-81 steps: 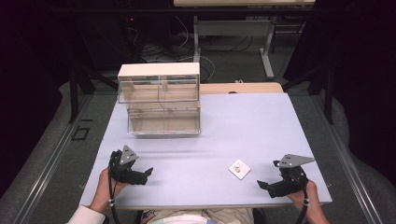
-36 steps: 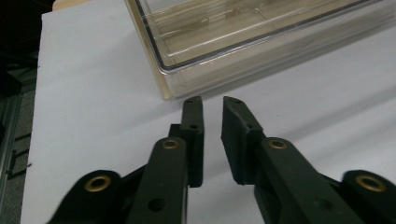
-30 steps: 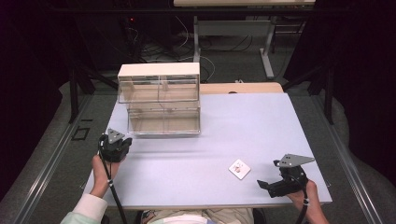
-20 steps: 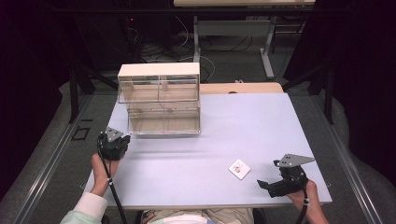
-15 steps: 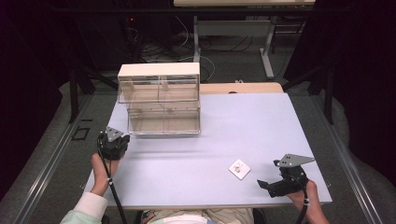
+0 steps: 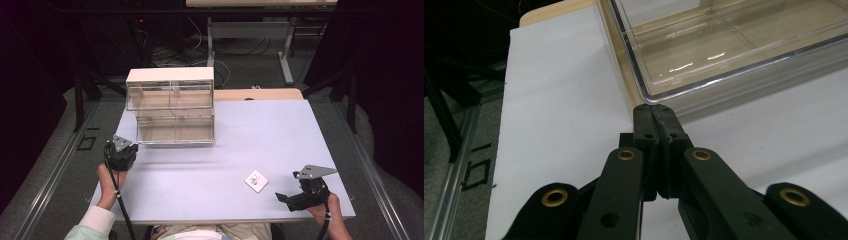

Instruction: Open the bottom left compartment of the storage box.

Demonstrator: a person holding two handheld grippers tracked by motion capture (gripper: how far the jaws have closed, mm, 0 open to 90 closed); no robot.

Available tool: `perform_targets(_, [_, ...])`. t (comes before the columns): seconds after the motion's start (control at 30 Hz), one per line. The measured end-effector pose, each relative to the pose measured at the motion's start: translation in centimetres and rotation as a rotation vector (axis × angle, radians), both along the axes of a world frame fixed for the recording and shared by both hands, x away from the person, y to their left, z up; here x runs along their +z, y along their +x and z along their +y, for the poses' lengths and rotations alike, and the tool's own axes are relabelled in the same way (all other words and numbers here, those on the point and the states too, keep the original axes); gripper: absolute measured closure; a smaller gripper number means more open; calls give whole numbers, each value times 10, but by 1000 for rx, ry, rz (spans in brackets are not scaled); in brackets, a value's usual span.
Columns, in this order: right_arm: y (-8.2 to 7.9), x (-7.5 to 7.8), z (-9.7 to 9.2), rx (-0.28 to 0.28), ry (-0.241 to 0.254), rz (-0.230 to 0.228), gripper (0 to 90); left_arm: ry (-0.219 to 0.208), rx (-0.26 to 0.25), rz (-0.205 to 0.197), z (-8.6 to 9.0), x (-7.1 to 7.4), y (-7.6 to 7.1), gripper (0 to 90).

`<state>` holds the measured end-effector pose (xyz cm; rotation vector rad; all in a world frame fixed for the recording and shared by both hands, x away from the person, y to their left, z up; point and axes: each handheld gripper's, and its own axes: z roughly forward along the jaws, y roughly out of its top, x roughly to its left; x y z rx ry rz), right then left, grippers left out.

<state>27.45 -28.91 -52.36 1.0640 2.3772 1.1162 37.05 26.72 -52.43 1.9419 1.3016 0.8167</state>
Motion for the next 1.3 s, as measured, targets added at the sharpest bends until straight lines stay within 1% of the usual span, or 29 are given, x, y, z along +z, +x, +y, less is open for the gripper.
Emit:
perform_targets(0.03, [0, 0, 0, 1, 6, 2, 7, -1, 1, -1, 0, 0, 0, 900])
perform_targets(0.07, [0, 0, 0, -1, -1, 0, 7, -1, 2, -1, 0, 0, 0, 900])
perform_targets(0.33, [0, 0, 0, 1, 3, -2, 7, -9, 1, -6, 1, 0, 0, 900])
perform_targets(0.43, [0, 0, 0, -2, -1, -1, 7, -4, -1, -4, 1, 0, -1, 900])
perform_targets(0.5, [0, 0, 0, 2, 6, -2, 7, -2, -1, -4, 2, 1, -1, 900])
perform_targets(0.57, [0, 0, 0, 3, 6, -2, 7, -8, 0, -1, 2, 1, -1, 900])
perform_targets(1.03, [0, 0, 0, 2, 7, -2, 7, -10, -3, -8, 2, 0, -1, 900])
perform_targets(1.3, [0, 0, 0, 2, 7, -2, 7, -13, -5, -3, 1, 0, -2, 900])
